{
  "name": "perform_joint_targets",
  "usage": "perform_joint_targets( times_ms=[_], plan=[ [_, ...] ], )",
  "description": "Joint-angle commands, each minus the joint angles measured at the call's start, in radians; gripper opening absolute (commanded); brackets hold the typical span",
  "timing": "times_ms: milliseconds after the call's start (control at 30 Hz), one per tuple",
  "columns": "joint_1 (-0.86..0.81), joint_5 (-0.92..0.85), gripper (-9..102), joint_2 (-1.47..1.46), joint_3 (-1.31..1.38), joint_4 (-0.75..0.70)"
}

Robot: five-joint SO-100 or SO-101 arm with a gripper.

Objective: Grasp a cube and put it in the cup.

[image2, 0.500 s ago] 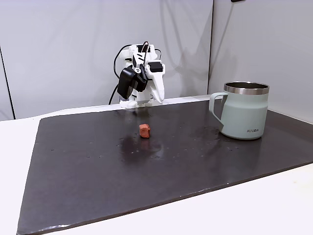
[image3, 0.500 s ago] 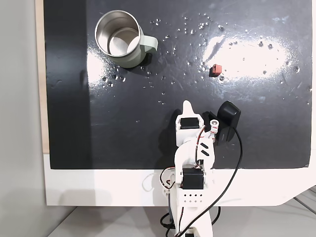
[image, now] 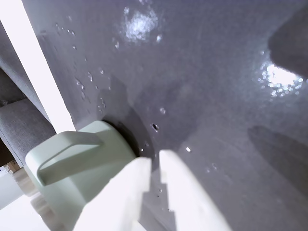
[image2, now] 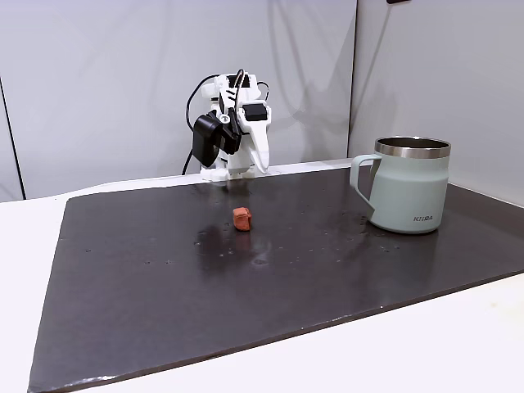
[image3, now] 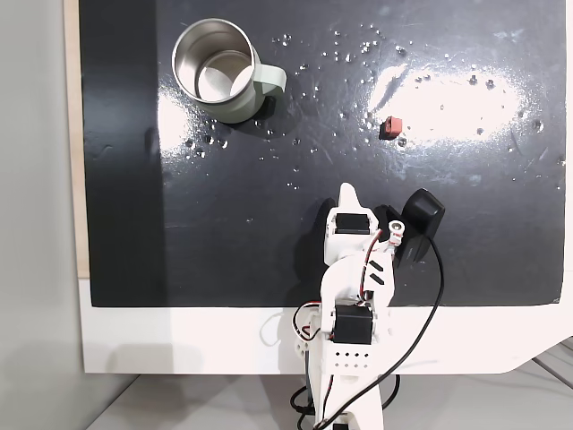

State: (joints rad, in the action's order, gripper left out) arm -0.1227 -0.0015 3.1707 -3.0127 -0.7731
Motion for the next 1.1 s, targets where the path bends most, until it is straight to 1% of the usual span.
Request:
perform_joint_targets(
  times_ms=[0,233,400,567,700,833,1067],
  plan=[
    [-0.003,0.009,0,0.006,0.008,0.031],
    [0.011,-0.003,0,0.006,0.011,0.029],
    [0.026,-0.015,0,0.008,0.107,-0.067],
    [0.021,-0.069,0,-0.034,0.195,-0.098],
    [0.003,-0.089,0,-0.146,0.331,-0.129],
    [0.0,-0.098,0,-0.336,0.503,-0.173],
    [-0.054,-0.115,0,-0.62,0.77,-0.206]
  ],
)
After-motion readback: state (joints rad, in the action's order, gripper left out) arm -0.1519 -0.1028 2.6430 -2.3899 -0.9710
